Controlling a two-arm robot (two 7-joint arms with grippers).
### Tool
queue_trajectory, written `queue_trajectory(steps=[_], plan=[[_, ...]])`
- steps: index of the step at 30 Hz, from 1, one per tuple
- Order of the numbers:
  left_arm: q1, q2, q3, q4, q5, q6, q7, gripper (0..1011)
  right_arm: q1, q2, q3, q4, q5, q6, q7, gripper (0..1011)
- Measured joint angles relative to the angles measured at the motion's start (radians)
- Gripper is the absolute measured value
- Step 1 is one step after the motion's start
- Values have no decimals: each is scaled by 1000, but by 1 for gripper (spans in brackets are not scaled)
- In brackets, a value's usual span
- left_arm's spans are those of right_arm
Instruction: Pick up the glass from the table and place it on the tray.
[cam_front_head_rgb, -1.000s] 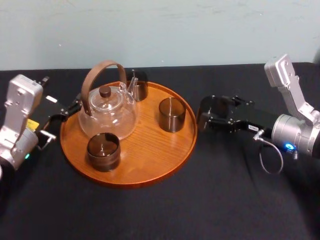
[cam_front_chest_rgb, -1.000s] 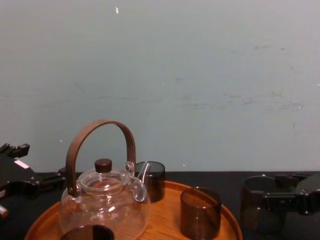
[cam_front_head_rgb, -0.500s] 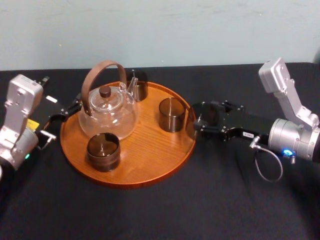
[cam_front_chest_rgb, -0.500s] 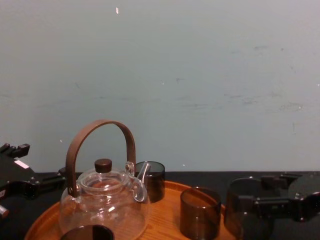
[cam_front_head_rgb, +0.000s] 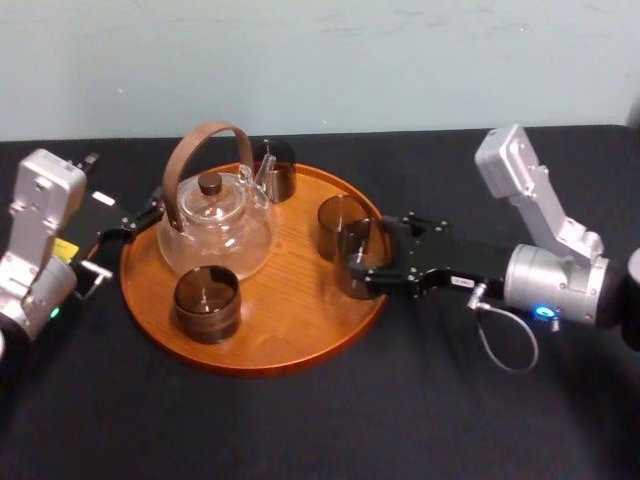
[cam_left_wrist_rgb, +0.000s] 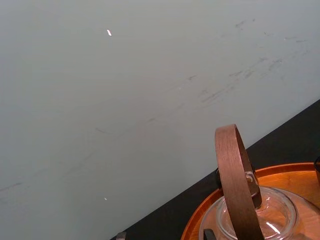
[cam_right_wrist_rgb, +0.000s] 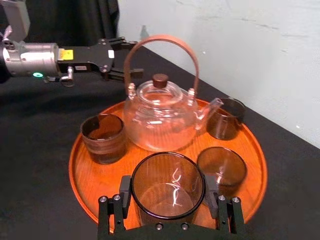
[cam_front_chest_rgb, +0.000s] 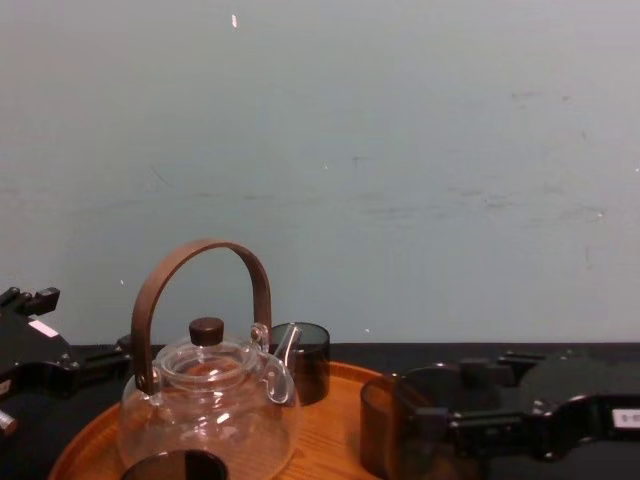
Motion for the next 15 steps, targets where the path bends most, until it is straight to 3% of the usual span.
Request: queue_trajectory(steps=[15], plan=[[0,0,0,0,0,0,0,1001,64,-58,-72,48,-5,0,8,898]])
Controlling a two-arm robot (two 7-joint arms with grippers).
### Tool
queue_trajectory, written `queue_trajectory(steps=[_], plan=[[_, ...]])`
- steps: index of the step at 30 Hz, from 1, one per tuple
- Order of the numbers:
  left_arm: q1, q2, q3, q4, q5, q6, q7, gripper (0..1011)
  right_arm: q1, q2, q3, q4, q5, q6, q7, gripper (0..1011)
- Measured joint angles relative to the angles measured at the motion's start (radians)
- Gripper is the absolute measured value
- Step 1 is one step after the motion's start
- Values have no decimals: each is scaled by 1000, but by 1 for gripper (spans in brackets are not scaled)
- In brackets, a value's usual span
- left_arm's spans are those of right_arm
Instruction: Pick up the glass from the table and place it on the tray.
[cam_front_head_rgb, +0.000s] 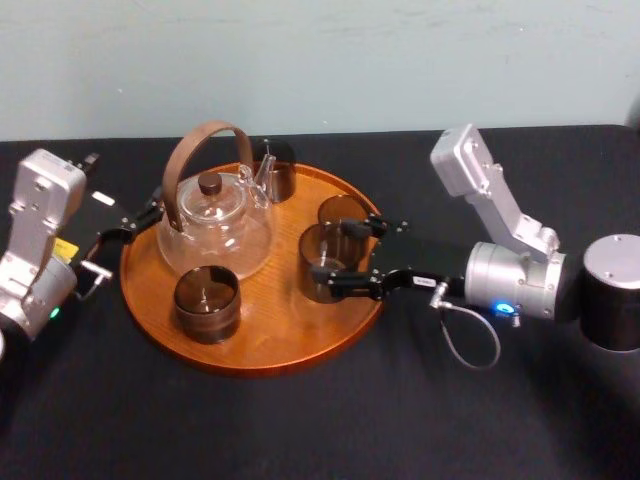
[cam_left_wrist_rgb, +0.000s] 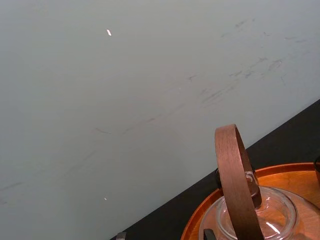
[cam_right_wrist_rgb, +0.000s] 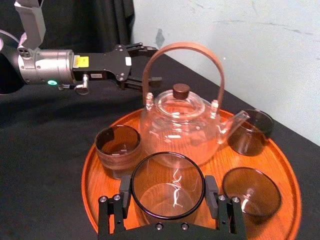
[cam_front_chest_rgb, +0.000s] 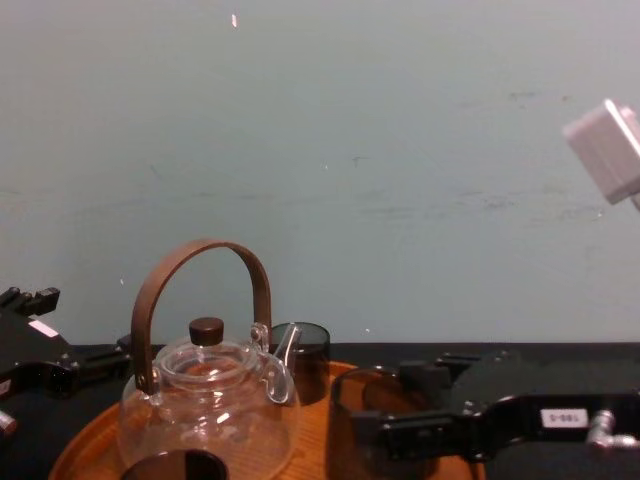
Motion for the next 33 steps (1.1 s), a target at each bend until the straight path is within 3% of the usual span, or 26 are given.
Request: queue_trajectory(steps=[13,33], plan=[[0,0,0,0,0,0,0,1001,46,-52,-46,67,-4,-4,5,898],[0,0,0,0,0,0,0,1001,95,-134,-68,216,-26,-56,3,898]])
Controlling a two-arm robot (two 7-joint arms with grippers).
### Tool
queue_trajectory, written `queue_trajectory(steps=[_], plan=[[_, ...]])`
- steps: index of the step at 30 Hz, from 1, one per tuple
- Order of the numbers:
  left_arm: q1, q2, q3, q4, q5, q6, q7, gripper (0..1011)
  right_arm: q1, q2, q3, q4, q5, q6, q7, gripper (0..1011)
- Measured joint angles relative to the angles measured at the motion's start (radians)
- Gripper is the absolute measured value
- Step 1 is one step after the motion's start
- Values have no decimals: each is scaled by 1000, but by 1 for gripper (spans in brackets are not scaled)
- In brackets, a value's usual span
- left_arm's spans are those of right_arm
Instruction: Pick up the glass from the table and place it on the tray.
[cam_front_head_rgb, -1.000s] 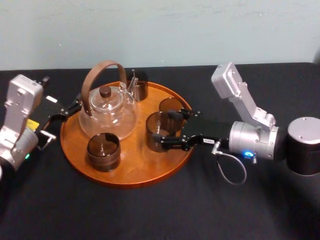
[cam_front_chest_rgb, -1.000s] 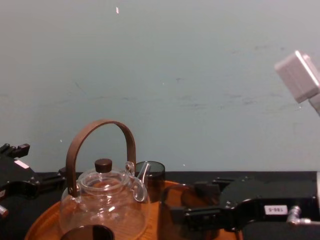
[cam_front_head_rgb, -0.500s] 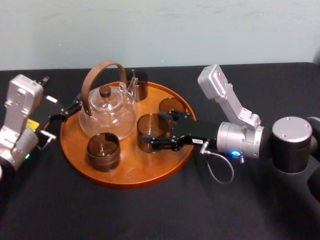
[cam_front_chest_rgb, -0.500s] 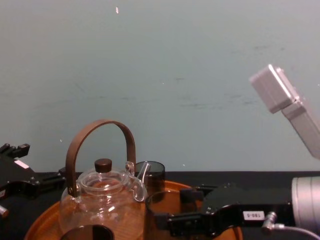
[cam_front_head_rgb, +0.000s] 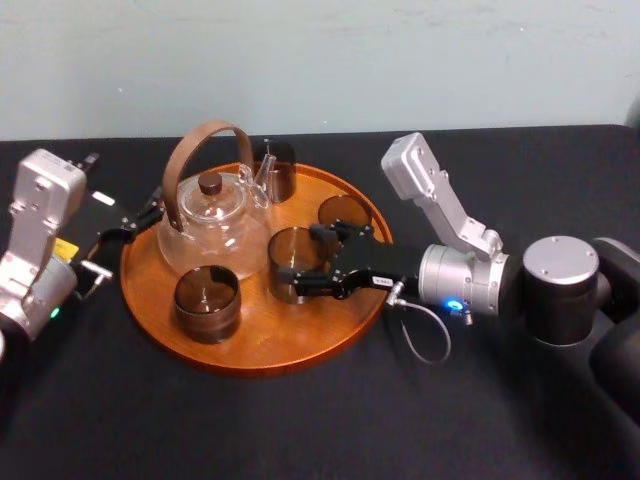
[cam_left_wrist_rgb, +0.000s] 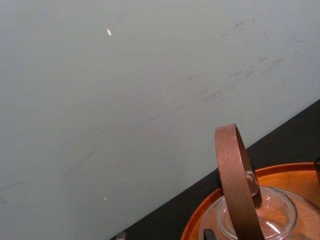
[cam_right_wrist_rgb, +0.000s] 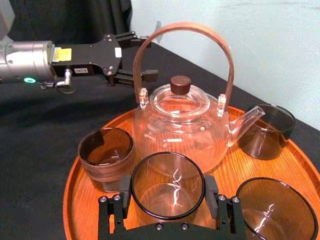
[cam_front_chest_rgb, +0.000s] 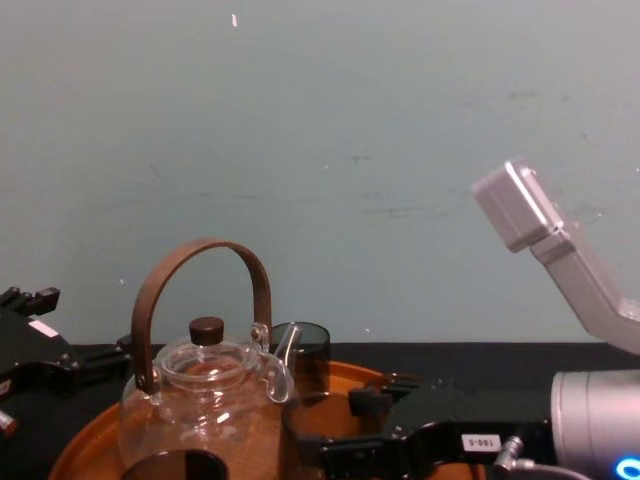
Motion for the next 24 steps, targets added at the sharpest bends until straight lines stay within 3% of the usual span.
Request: queue_trajectory(steps=[24], plan=[[0,0,0,0,0,0,0,1001,23,-35,-7,85,-15,-3,23,898]])
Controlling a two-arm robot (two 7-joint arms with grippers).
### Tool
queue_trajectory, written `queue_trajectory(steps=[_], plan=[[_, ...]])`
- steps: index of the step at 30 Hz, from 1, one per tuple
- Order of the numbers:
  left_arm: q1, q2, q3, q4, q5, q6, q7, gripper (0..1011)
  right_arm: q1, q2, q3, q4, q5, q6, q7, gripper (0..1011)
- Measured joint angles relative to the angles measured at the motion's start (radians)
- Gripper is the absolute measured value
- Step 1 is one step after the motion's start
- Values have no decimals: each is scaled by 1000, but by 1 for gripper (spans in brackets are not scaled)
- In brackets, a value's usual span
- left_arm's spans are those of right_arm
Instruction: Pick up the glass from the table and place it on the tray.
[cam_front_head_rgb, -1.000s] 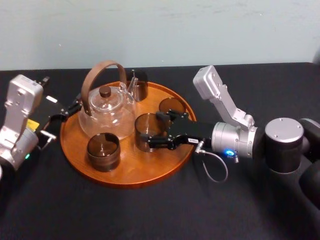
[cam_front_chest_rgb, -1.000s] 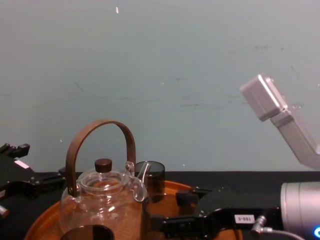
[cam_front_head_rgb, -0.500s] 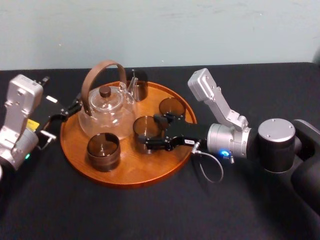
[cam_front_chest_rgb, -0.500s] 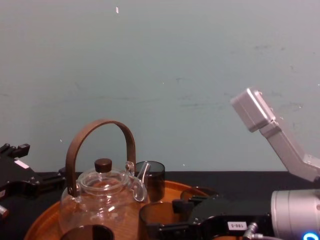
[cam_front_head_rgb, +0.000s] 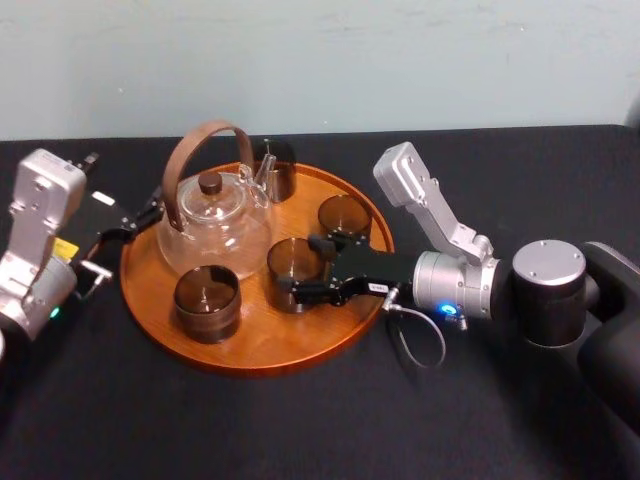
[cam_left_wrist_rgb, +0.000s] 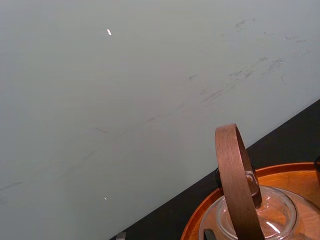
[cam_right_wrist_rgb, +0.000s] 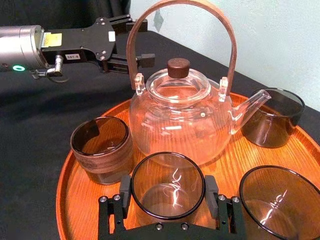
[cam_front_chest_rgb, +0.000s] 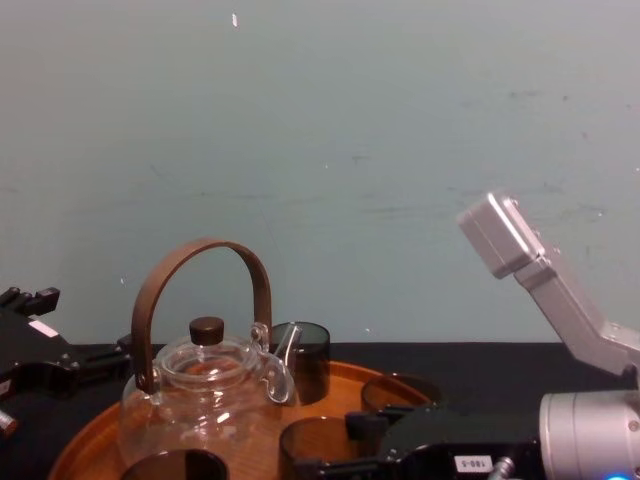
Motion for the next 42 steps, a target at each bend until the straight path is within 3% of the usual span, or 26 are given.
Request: queue_trajectory(steps=[30,35,42], plan=[[0,0,0,0,0,0,0,1001,-8,0,2,-1,-15,-1,-11,898],[0,0,0,0,0,0,0,1001,-8,0,2,0,-16,1,-11,1002],[0,0,0,0,0,0,0,1001,-7,0,2,0,-14,1,-10,1002]])
